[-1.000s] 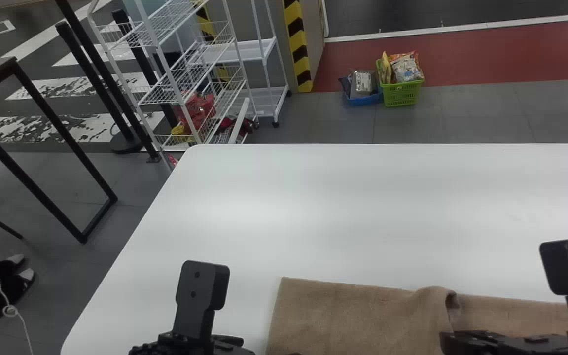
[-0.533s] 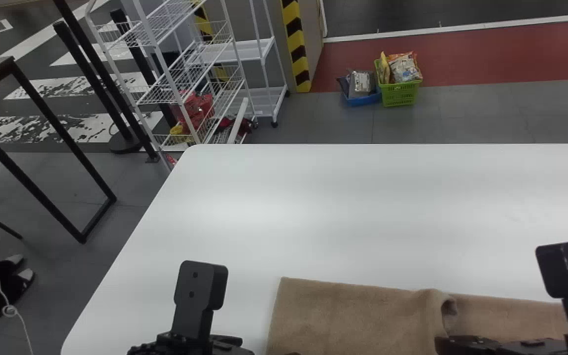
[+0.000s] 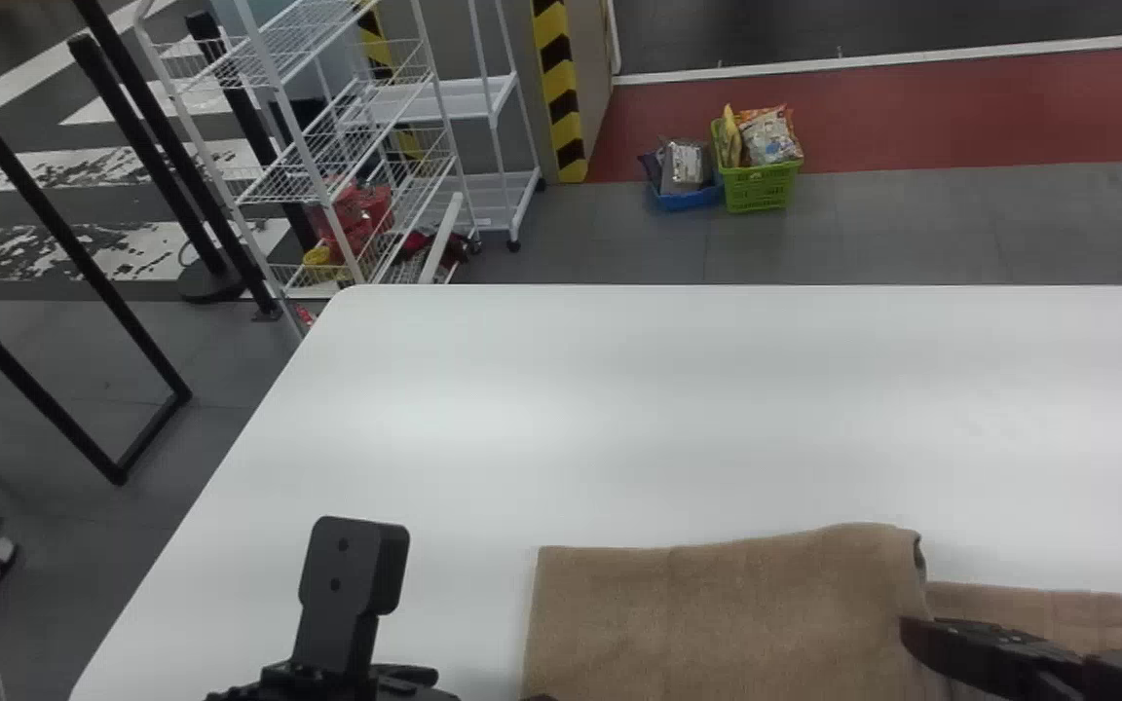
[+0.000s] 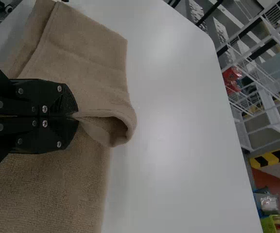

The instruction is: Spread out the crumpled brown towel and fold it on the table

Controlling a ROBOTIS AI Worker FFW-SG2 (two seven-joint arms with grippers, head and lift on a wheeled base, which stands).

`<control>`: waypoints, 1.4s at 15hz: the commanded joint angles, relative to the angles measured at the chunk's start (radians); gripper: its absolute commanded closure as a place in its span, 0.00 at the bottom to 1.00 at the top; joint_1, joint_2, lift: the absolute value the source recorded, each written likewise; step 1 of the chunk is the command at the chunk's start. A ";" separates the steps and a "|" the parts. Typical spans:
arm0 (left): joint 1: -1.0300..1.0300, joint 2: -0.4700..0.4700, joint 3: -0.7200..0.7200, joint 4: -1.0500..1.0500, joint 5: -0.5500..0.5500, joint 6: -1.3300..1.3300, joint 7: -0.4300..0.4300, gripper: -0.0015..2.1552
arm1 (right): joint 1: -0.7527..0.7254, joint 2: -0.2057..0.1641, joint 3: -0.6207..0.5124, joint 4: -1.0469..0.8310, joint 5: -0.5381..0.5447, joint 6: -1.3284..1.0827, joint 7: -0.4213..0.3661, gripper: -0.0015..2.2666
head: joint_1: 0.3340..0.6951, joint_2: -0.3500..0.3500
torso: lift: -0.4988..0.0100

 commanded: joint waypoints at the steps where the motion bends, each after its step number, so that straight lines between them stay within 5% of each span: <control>1: 0.000 -0.001 -0.001 -0.008 0.001 0.010 0.000 0.04 | 0.027 0.002 -0.073 -0.017 -0.009 0.005 0.037 0.73 | 1.00 0.80 | 0.73; 5: -0.003 -0.001 -0.002 -0.006 0.001 0.010 0.000 0.04 | 0.093 0.002 -0.223 -0.053 -0.120 0.005 0.062 0.73 | 1.00 0.72 | 0.73; 13: -0.009 -0.001 -0.005 -0.006 0.001 0.010 0.001 0.04 | 0.099 0.002 -0.372 -0.056 -0.132 0.005 0.170 0.73 | 1.00 0.56 | 0.73; 16: -0.009 -0.001 -0.004 -0.008 0.001 0.010 0.009 0.04 | 0.088 0.002 -0.504 -0.094 -0.278 0.005 0.180 0.73 | 1.00 0.53 | 0.73; 21: -0.009 -0.003 0.001 -0.031 0.018 0.010 0.009 0.04 | 0.075 0.002 -0.554 -0.065 -0.249 0.005 0.200 0.73 | 1.00 0.45 | 0.73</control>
